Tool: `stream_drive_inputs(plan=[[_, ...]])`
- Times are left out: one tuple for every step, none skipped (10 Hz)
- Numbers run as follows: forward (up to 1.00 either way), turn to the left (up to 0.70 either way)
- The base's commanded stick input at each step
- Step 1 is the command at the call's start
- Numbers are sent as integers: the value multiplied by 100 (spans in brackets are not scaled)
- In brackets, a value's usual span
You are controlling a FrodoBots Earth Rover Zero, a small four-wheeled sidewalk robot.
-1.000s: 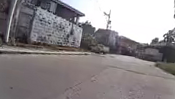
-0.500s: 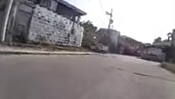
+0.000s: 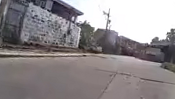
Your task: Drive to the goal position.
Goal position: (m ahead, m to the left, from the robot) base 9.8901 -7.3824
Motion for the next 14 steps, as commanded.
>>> stream_drive_inputs(plan=[[100,0],[100,0],[100,0],[100,0],[100,0],[100,0],[100,-6],[100,-39],[100,-40],[100,-40],[100,-20],[100,0],[100,0],[100,0]])
